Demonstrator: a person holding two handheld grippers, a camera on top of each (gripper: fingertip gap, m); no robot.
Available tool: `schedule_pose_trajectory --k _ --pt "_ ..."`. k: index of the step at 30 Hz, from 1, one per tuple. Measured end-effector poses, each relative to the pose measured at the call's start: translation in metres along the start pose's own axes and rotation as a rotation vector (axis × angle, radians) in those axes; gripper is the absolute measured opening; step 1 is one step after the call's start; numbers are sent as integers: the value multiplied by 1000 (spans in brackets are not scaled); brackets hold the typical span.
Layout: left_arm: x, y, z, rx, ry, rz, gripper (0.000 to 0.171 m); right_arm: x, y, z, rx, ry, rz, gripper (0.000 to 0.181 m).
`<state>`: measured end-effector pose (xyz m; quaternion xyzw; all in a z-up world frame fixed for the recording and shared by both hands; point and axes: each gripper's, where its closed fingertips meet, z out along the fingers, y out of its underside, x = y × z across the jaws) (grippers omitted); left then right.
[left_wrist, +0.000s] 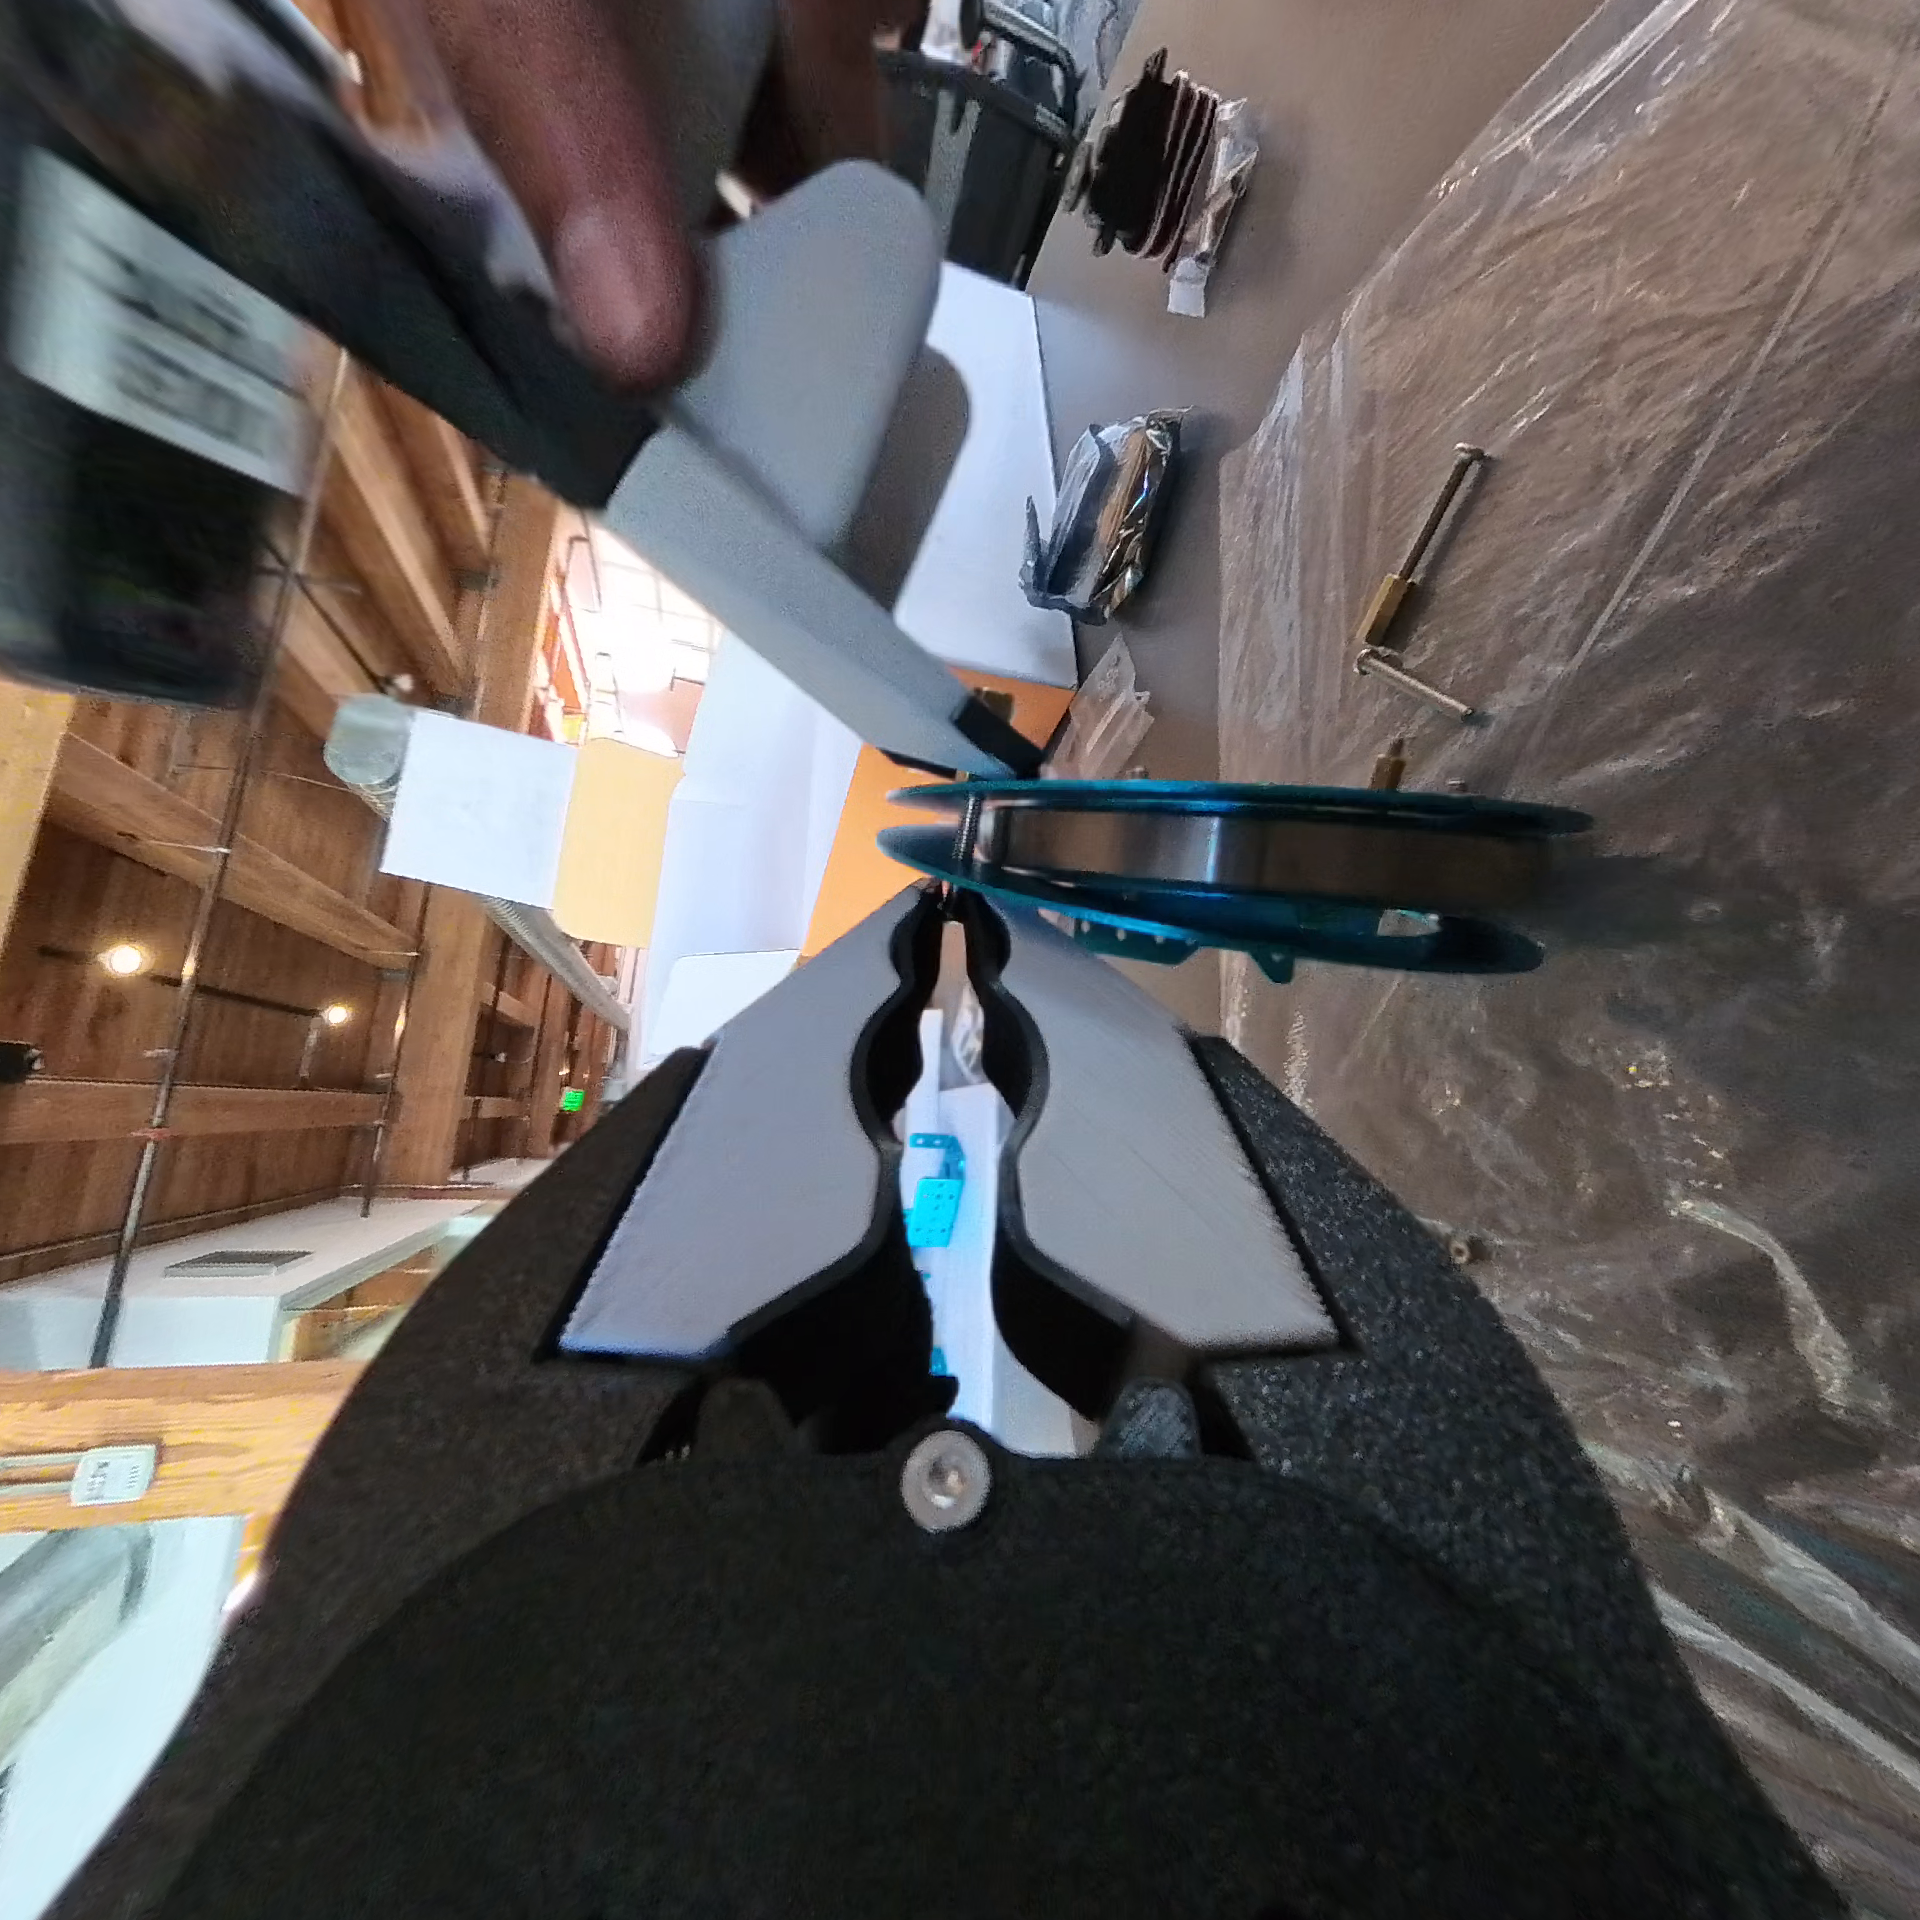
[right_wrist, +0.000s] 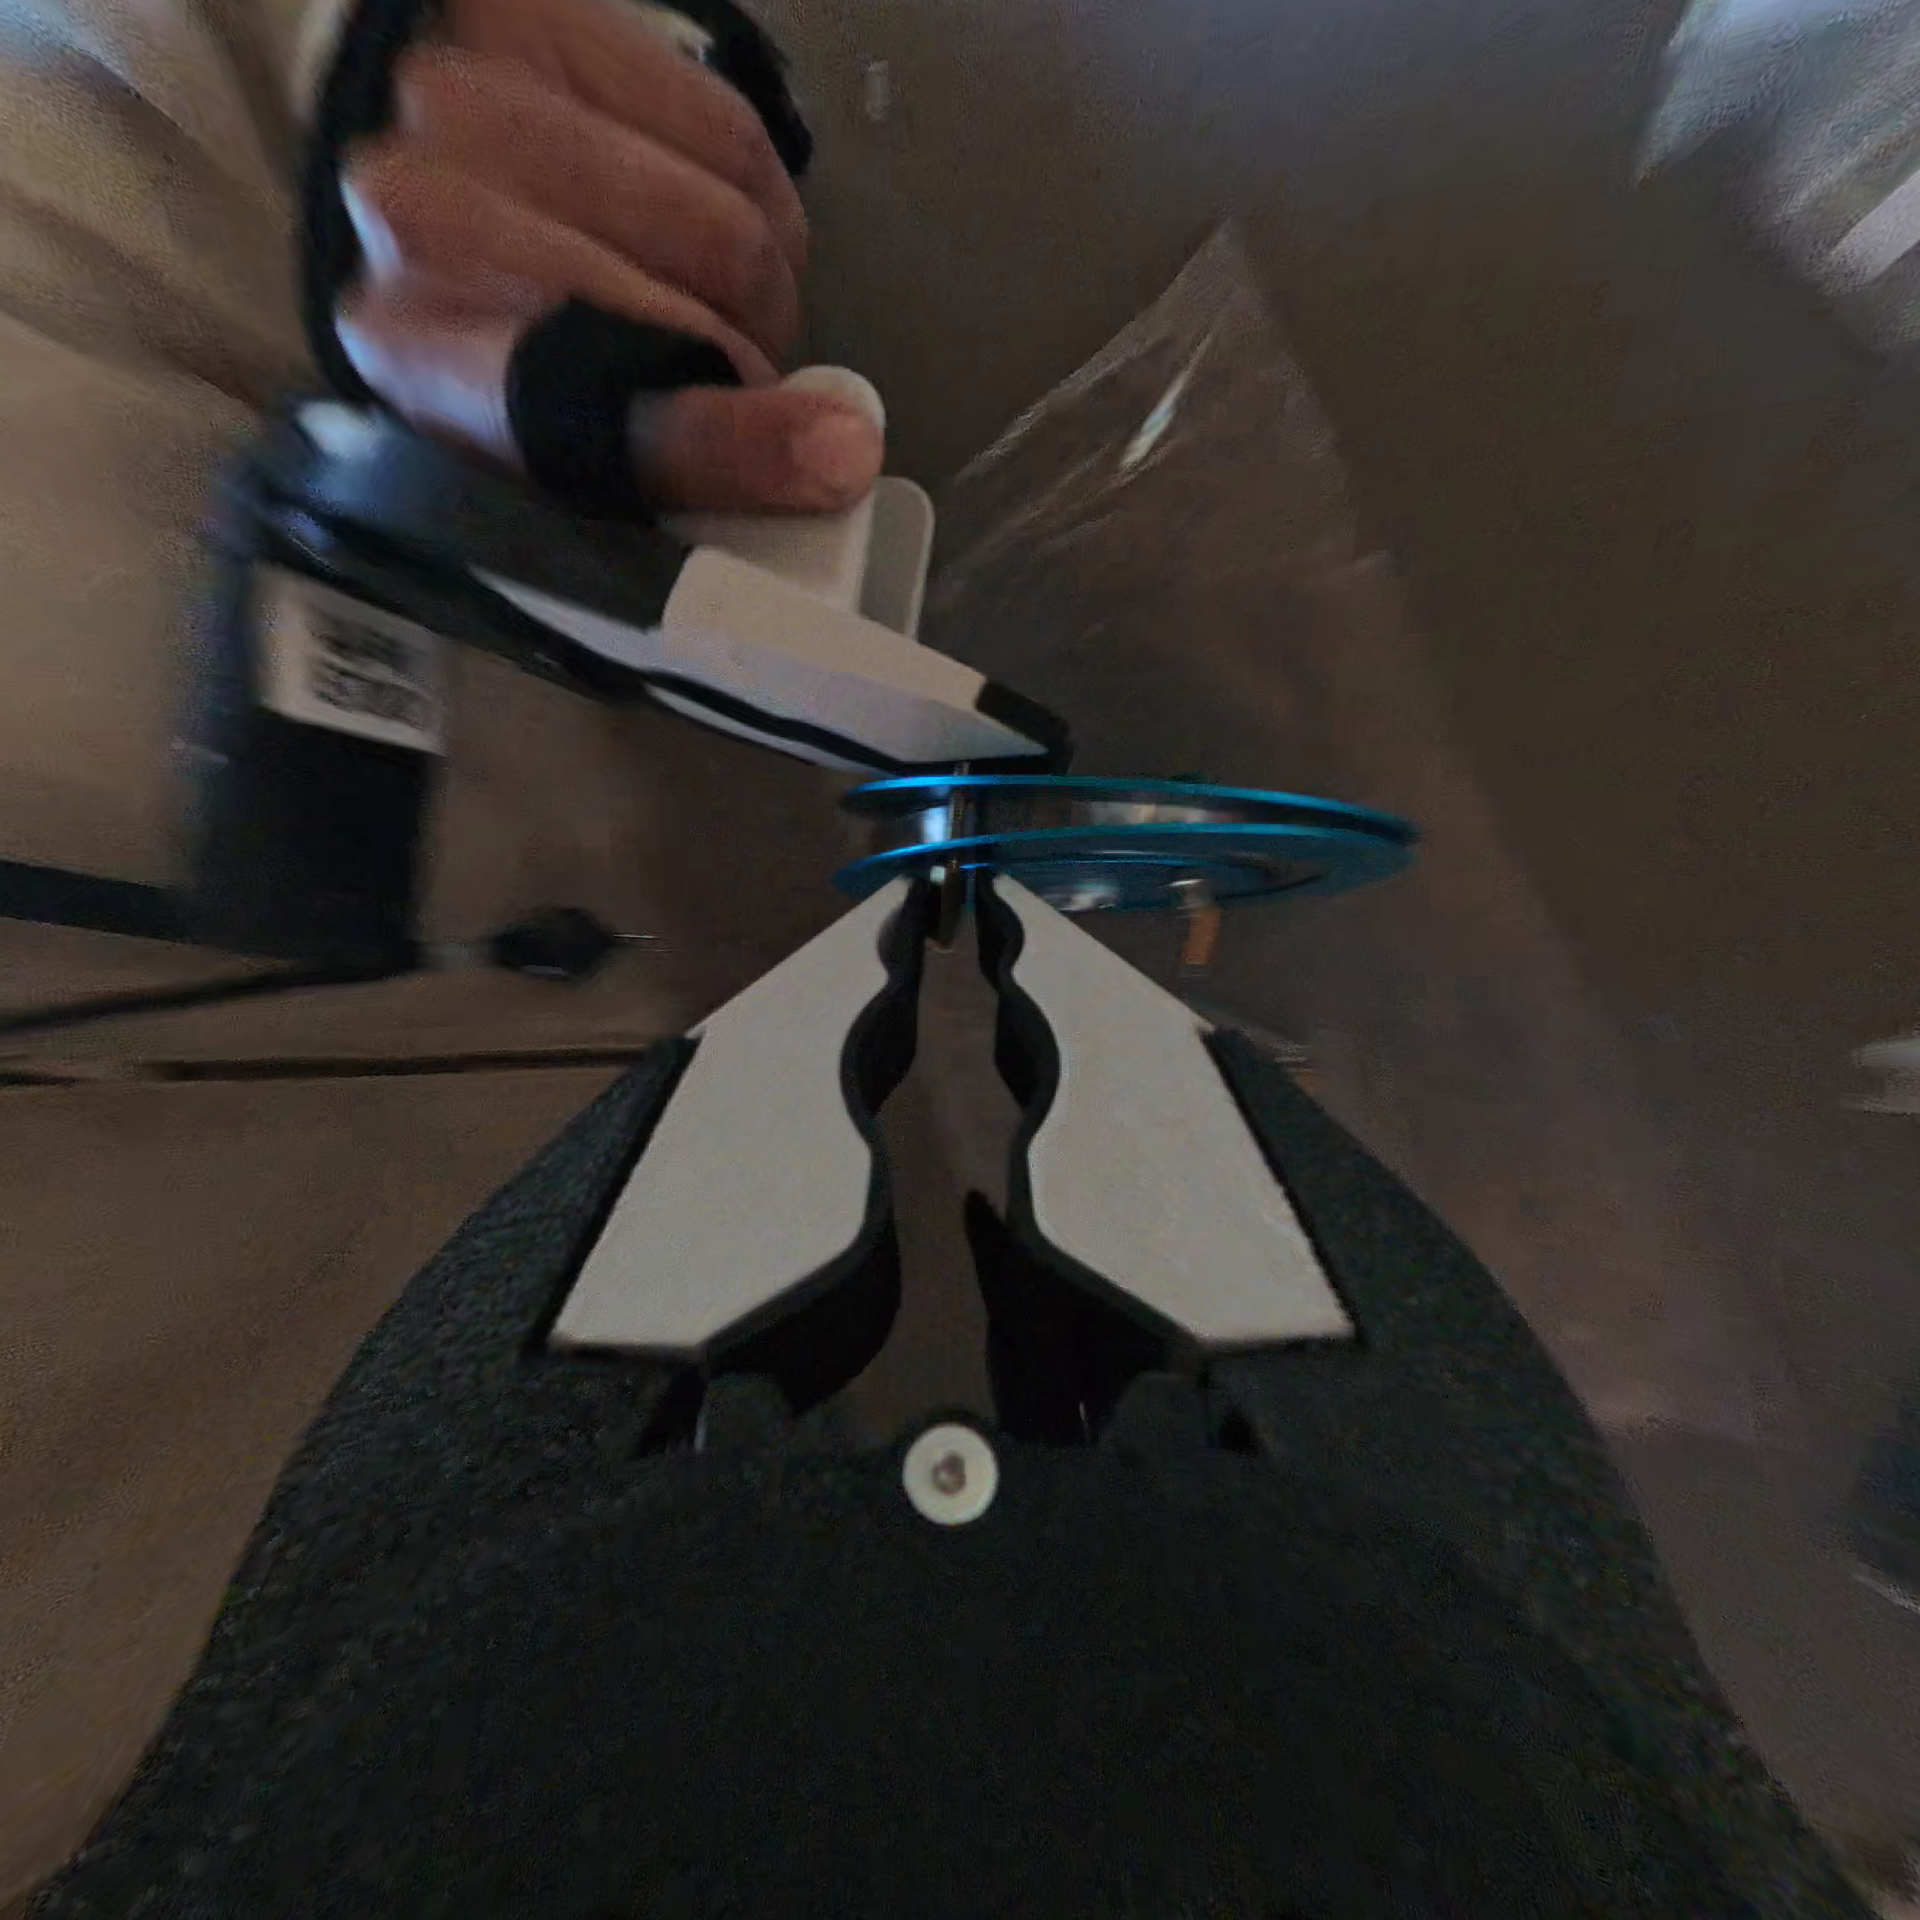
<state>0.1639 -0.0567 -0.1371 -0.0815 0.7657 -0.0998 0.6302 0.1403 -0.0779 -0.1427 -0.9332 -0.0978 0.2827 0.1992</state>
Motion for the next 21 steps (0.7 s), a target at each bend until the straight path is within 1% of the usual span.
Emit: schedule_pose_trajectory --k 2,5,8,9,10,12,14,17,18,19,21 --pt "0 0 0 -4 26 -19 2 9 -3 -7 18 363 -291 20" --pt "4 -1 -2 -2 122 -100 2 8 -8 -14 77 845 -659 25" --pt "9 -2 -7 -1 290 -239 2 7 -6 -16 43 1254 -986 21" --pt "11 -3 -9 -2 356 -298 2 9 -5 -15 22 1345 -1046 21" --pt "14 -5 -12 -3 438 -371 2 10 -5 -12 23 1396 -1070 19" --pt "21 -10 -20 -2 631 -532 2 10 -5 -7 42 1431 -1090 20" --pt "26 -12 -28 -11 809 -702 2 6 -10 -13 56 1508 -1141 14" --pt "27 -18 -36 14 1084 -997 2 3 -11 -11 35 1560 -1221 8" --pt "26 -20 -37 27 1163 -1092 2 2 -11 -10 31 1573 -1243 4" --pt "26 -21 -37 36 1227 -1166 2 2 -11 -12 36 1599 -1260 5" --pt "25 -19 -38 34 1318 -1265 2 0 -11 -13 51 1616 -1290 6"
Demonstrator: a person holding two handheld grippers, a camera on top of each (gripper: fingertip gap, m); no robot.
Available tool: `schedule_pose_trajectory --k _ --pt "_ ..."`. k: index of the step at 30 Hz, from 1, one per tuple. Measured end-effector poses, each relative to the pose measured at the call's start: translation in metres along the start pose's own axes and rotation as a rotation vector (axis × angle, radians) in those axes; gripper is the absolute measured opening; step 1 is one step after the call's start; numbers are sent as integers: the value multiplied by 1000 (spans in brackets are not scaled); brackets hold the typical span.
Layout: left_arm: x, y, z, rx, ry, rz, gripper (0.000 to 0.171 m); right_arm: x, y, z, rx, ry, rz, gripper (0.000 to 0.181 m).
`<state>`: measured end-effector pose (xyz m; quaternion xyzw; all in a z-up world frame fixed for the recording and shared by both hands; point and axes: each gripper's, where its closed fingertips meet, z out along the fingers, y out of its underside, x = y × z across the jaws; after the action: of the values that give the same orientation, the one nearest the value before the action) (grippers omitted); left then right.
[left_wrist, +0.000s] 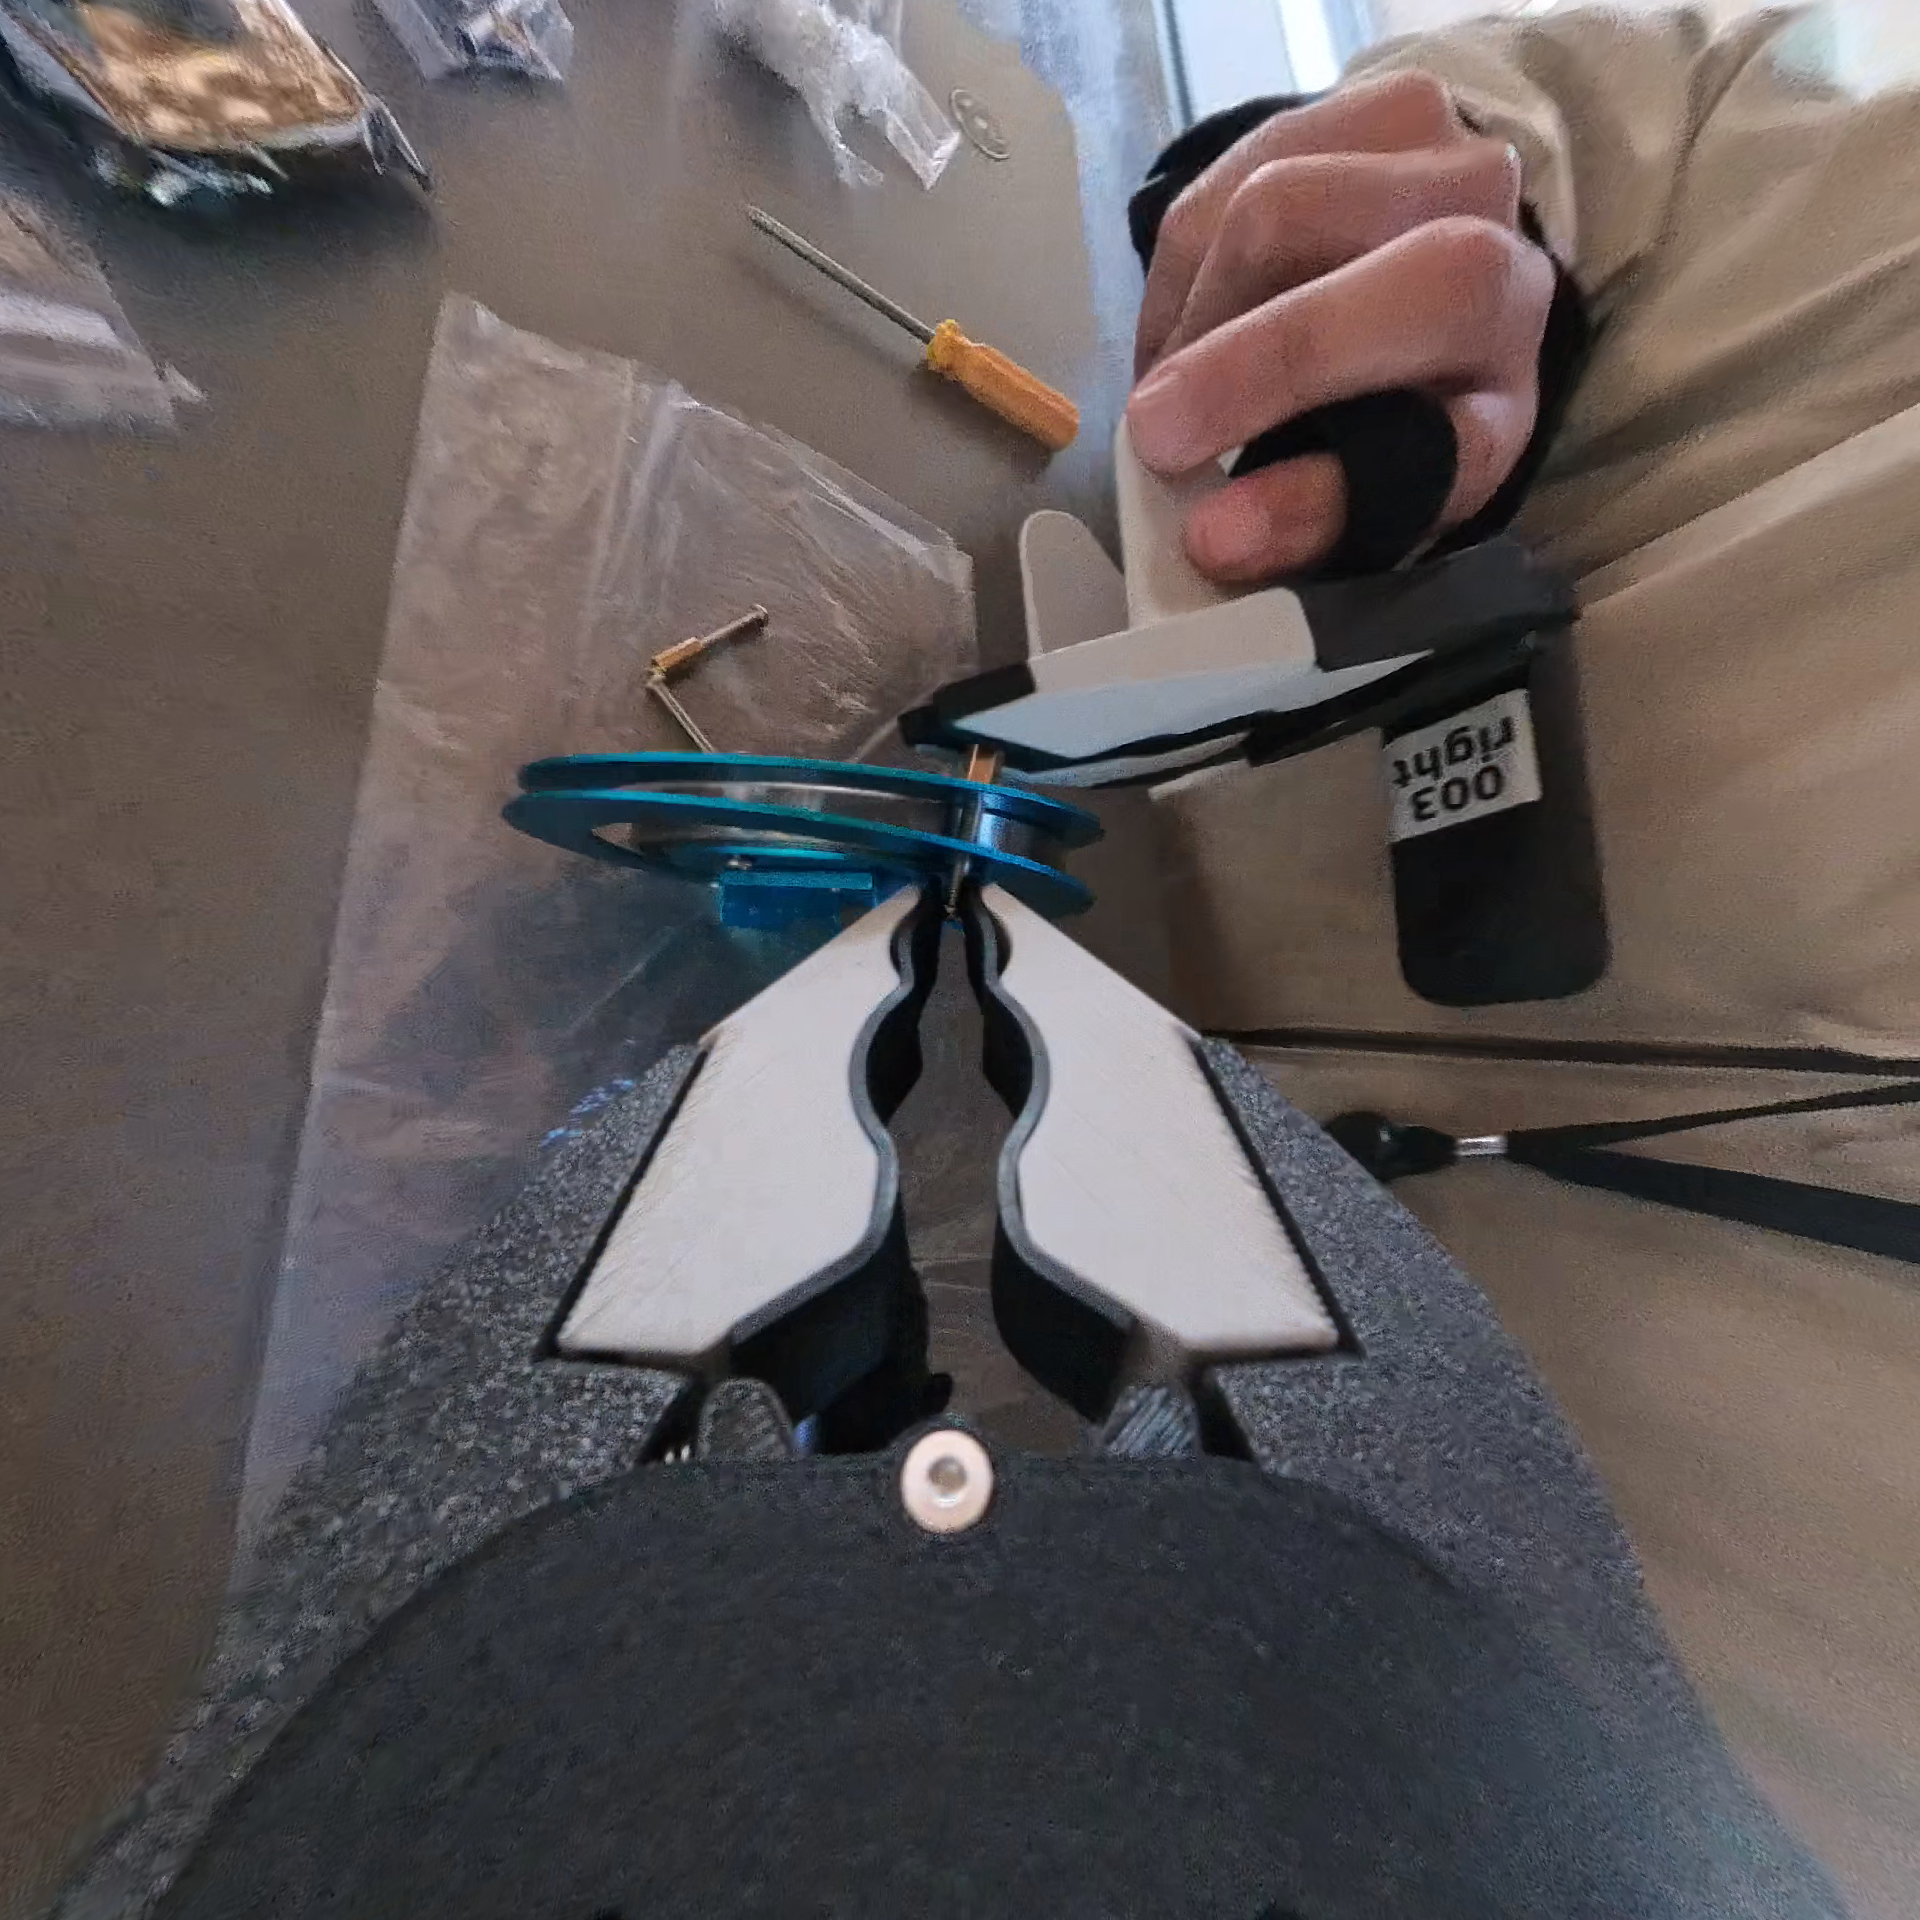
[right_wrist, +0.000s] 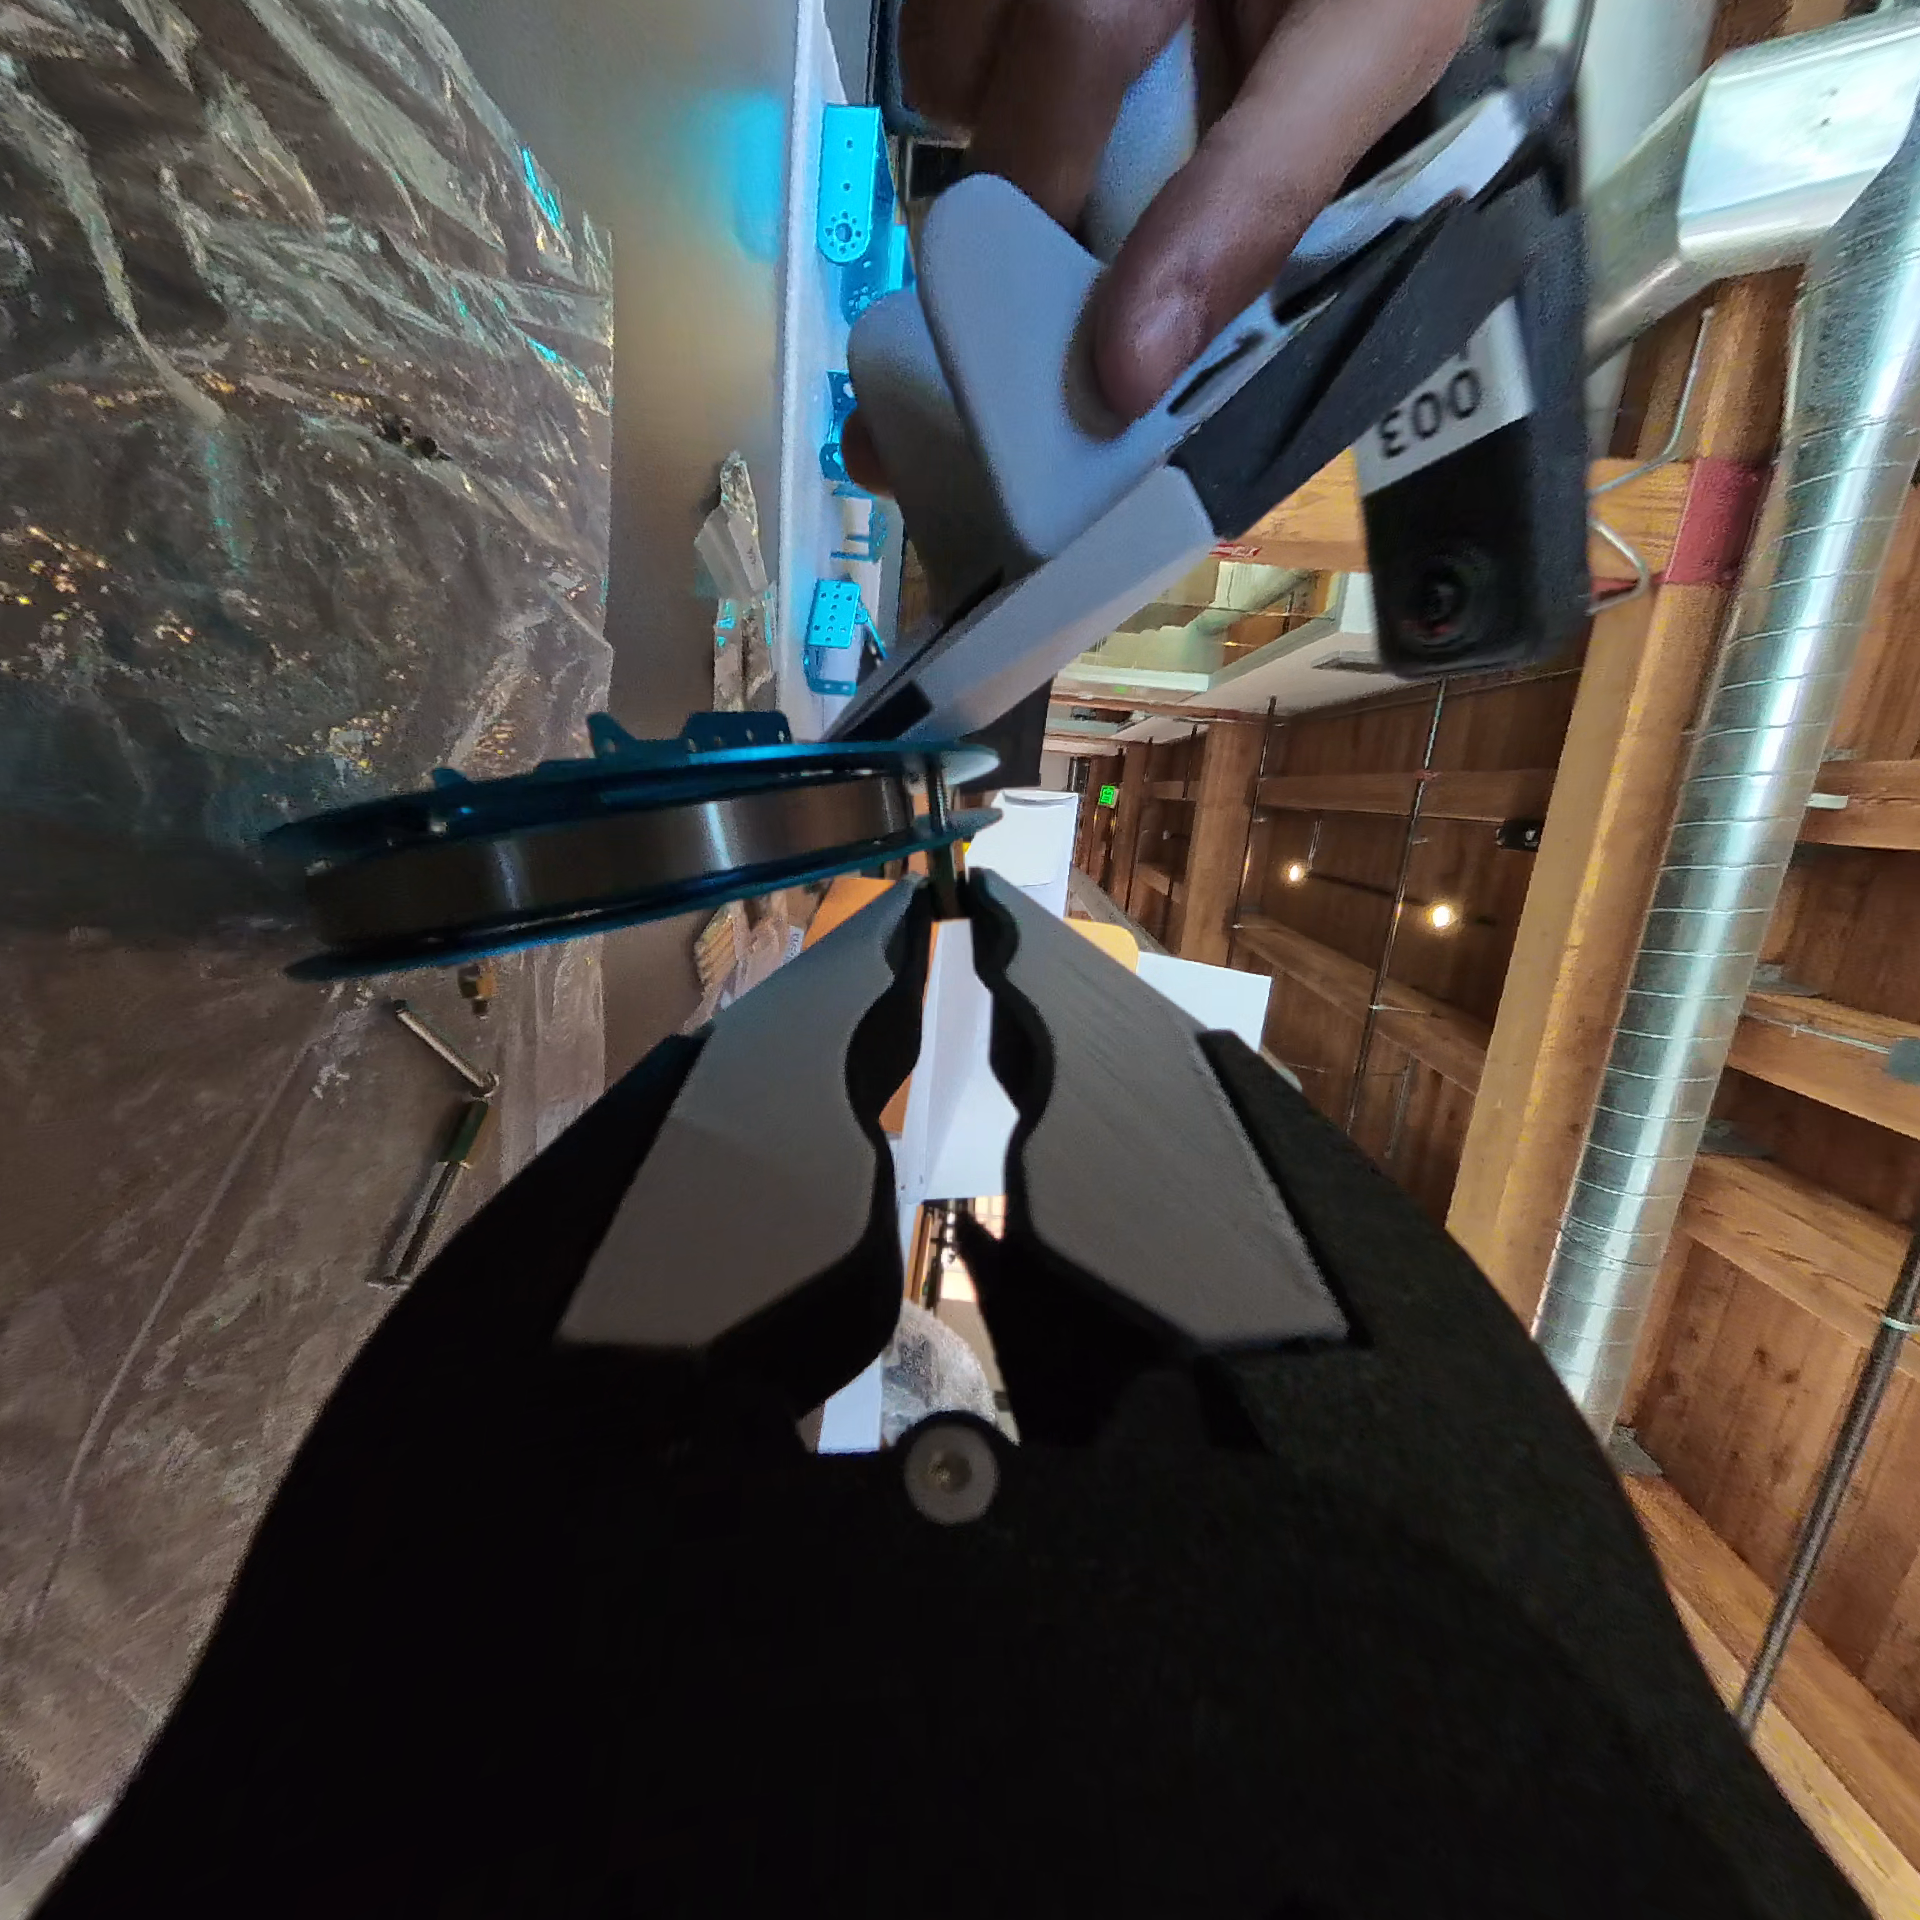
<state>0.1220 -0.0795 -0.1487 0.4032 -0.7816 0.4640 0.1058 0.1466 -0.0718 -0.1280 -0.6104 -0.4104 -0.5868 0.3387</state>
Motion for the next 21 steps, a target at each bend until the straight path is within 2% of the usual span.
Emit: schedule_pose_trajectory --k 2,4,7,10,15,18,21 --pt "1 0 -1 3 55 -58 2 -2 -2 -1 19 -12 12 9" --pt "4 0 -1 12 98 -101 2 -1 -4 -2 33 -3 5 6" --pt "2 -1 -1 17 47 -57 2 -2 -2 1 29 -3 -35 5" --pt "-6 -3 -2 -1 -156 162 2 -3 -1 3 35 -103 19 4" --pt "-8 -5 0 -46 -523 587 2 -10 2 3 44 -517 370 4" --pt "-10 -6 2 -113 -767 867 2 -14 3 -2 27 -775 521 4" --pt "-12 -9 7 -148 -966 1020 1 -19 6 -8 -28 -1013 609 4"
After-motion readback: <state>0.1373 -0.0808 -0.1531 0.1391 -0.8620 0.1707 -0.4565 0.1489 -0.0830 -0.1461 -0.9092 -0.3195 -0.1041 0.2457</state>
